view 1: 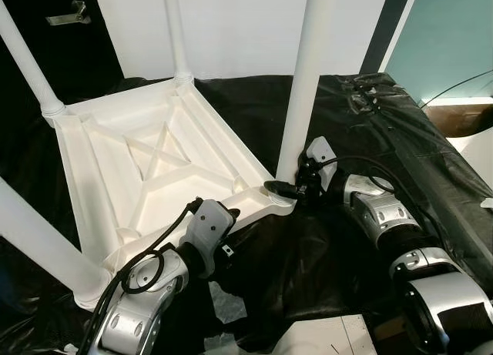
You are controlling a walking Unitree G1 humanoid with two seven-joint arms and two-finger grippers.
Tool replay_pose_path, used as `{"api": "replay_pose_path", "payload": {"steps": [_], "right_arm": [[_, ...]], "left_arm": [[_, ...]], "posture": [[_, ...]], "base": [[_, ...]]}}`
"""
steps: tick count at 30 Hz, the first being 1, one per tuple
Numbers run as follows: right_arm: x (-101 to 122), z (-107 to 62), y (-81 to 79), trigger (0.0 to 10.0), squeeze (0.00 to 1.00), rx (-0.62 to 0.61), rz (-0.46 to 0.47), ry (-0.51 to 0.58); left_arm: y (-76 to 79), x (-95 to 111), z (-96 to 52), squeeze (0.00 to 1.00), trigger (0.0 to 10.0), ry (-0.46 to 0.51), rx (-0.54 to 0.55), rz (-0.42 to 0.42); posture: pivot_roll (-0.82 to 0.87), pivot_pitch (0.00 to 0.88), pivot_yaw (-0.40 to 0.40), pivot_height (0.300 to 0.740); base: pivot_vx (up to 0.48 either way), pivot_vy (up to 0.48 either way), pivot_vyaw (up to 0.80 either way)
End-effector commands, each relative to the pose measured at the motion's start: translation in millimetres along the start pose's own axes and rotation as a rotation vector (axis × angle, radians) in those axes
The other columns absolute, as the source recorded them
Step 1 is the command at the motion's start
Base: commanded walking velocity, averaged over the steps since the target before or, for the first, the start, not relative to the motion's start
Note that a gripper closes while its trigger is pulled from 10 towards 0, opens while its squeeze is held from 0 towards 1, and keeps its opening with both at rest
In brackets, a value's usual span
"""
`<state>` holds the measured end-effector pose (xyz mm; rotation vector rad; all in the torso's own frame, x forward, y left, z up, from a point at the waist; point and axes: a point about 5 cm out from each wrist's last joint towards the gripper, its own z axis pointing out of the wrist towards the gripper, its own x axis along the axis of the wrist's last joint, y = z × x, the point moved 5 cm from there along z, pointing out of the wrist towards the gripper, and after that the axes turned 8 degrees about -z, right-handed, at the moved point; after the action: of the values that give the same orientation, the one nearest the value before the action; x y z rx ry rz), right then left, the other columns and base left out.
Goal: Building children table
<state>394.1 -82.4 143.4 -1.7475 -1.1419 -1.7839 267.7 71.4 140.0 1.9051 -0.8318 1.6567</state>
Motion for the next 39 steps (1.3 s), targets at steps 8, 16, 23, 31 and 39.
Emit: {"api": "replay_pose_path", "payload": {"steps": [8,16,23,31,39], "right_arm": [[-24.4,-0.1,-2.3,10.0,0.0,-0.324,0.144,-0.093],[-29.5,3.6,-32.3,10.0,0.0,-0.546,0.301,-0.098],[-19.7,3.9,-36.0,10.0,0.0,-0.536,0.287,-0.072],[-2.6,0.8,-32.9,10.0,1.0,-0.526,0.286,-0.009],[9.5,-12.4,-24.8,10.0,1.0,-0.403,0.263,0.086]], "left_arm": [[1.9,-1.2,-0.8,0.0,10.0,0.004,0.02,-0.012],[3.2,-0.9,1.5,0.0,10.0,0.008,0.013,-0.018],[3.6,-0.1,4.1,0.0,10.0,0.01,0.002,-0.017],[2.7,0.6,4.7,0.0,10.0,0.015,0.008,-0.017],[1.6,1.2,4.7,0.0,10.0,0.02,0.019,-0.017]], "posture": [[0.15,0.039,-0.06,0.74],[0.13,0.043,-0.052,0.74],[0.13,0.04,-0.053,0.74],[0.13,0.033,-0.06,0.74],[0.15,0.025,-0.071,0.74]], "base": [[0.0,0.0,0.0],[0.0,0.0,0.0],[0.0,0.0,0.0],[0.0,0.0,0.0],[0.0,0.0,0.0]]}}
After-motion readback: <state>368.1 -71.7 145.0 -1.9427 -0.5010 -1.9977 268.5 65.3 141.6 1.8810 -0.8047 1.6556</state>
